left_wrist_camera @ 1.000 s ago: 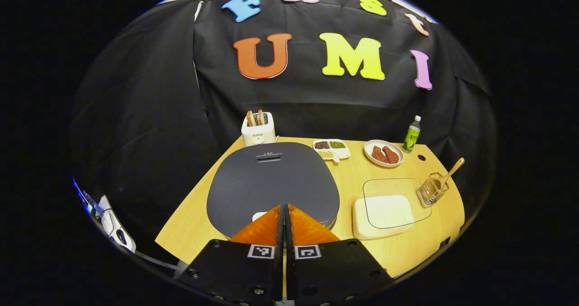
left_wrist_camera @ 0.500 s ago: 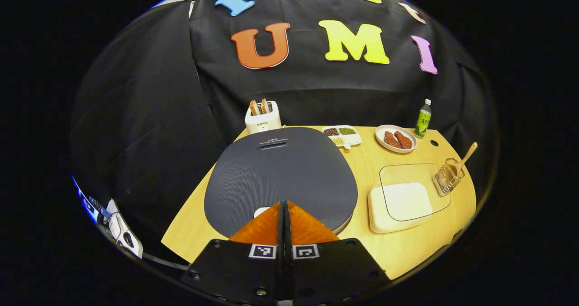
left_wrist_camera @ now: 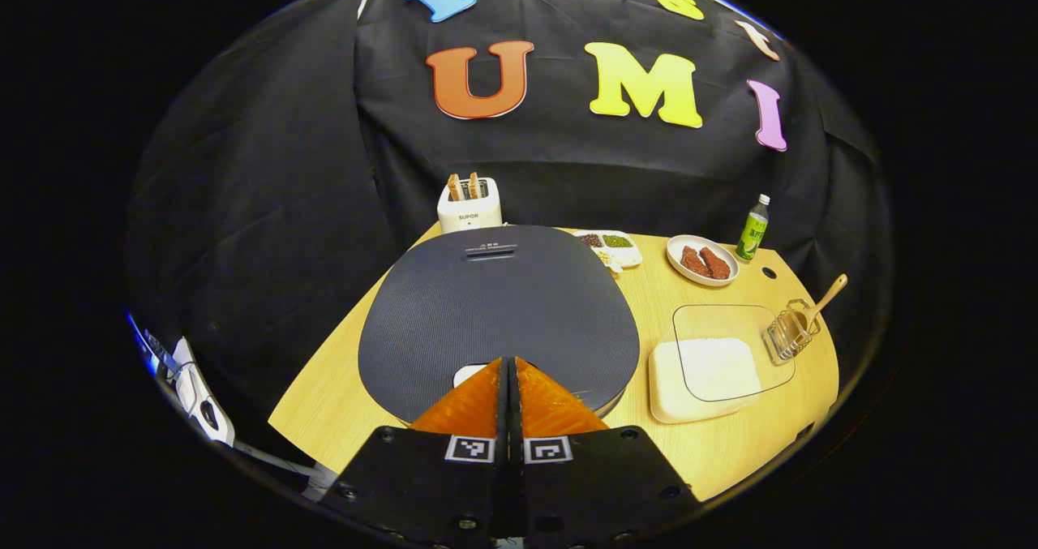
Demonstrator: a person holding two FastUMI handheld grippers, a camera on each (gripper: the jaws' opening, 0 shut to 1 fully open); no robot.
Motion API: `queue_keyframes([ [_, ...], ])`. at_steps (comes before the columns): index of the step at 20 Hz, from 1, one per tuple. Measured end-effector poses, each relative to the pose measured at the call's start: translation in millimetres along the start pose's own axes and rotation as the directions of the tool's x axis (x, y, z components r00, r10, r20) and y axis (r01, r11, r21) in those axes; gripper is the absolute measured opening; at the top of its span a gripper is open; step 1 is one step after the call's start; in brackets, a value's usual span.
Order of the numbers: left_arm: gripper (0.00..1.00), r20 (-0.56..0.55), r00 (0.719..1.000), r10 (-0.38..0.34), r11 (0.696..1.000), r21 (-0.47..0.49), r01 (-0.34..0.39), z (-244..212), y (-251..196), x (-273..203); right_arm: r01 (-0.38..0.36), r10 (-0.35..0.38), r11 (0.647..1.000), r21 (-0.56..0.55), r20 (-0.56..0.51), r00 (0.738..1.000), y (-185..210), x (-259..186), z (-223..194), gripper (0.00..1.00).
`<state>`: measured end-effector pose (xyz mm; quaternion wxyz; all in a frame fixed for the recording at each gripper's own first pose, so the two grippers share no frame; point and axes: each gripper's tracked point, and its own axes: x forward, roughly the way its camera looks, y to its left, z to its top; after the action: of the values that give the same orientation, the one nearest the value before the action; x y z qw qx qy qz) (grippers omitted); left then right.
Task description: Close the left gripper, press the button to open the rice cooker; take a wooden spoon from the chopstick holder with the right hand, scoop a spoonful of rice and pour it into the rice cooker, then put the wooden spoon back into the chopstick holder.
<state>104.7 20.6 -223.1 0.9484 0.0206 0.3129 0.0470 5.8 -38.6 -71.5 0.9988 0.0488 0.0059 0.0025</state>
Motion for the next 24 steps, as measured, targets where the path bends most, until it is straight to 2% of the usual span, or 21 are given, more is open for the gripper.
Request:
queue_keyframes([
  [3,0.00,0.073,0.997,0.037,0.999,-0.007,-0.037,19.4,6.3,-29.2,0.015,-0.015,1.000,-0.022,-0.002,1.000,-5.7,4.0,-6.8,1.00],
  [4,0.27,0.143,0.989,0.039,0.999,-0.008,-0.038,34.6,5.1,-46.4,0.027,-0.027,0.999,-0.030,-0.011,1.000,-7.5,7.1,-12.7,1.00],
  [5,0.53,0.179,0.984,0.013,1.000,-0.020,-0.009,41.6,-1.6,-60.7,0.035,-0.036,0.999,-0.036,-0.025,0.999,-9.6,9.5,-18.0,1.00],
  [7,0.87,0.261,0.965,-0.020,0.998,-0.047,0.033,54.3,-9.1,-93.5,0.034,-0.036,0.999,-0.034,-0.058,0.998,-7.2,13.3,-29.0,1.00],
  [8,0.92,0.298,0.954,-0.034,0.998,-0.049,0.051,56.3,-10.5,-106.5,0.027,-0.029,0.999,-0.031,-0.071,0.997,-2.7,17.2,-33.7,1.00],
  [13,0.96,0.436,0.899,-0.043,0.998,-0.021,0.058,54.5,-18.5,-154.1,0.000,-0.006,0.999,-0.048,-0.119,0.993,10.9,40.5,-59.7,1.00],
  [16,0.95,0.492,0.871,-0.011,1.000,0.011,0.006,43.8,-20.9,-170.7,-0.020,0.007,0.996,-0.085,-0.148,0.989,20.0,63.5,-82.4,1.00],
  [17,0.95,0.506,0.863,0.002,1.000,0.017,-0.012,37.8,-21.5,-176.2,-0.020,0.007,0.996,-0.089,-0.148,0.989,21.8,71.2,-88.0,0.96],
  [18,0.95,0.520,0.854,0.010,0.999,0.023,-0.025,32.6,-23.3,-182.3,-0.018,0.005,0.996,-0.090,-0.149,0.989,23.5,80.6,-95.3,1.00],
  [19,0.94,0.528,0.849,0.006,0.999,0.034,-0.028,24.2,-27.0,-187.3,-0.017,0.005,0.996,-0.083,-0.151,0.989,26.3,92.5,-102.7,0.96],
  [21,0.96,0.516,0.856,0.030,0.998,0.039,-0.058,1.3,-26.6,-193.7,-0.020,0.006,0.996,-0.090,-0.155,0.988,32.5,116.2,-119.1,1.00],
  [23,0.96,0.546,0.836,0.051,0.995,0.047,-0.092,-9.7,-25.4,-207.1,-0.028,0.013,0.996,-0.083,-0.175,0.984,36.0,139.4,-135.4,1.00],
  [24,0.96,0.561,0.826,0.055,0.994,0.046,-0.097,-14.3,-25.9,-213.8,-0.034,0.020,0.997,-0.066,-0.204,0.979,40.0,150.4,-147.2,0.96],
])
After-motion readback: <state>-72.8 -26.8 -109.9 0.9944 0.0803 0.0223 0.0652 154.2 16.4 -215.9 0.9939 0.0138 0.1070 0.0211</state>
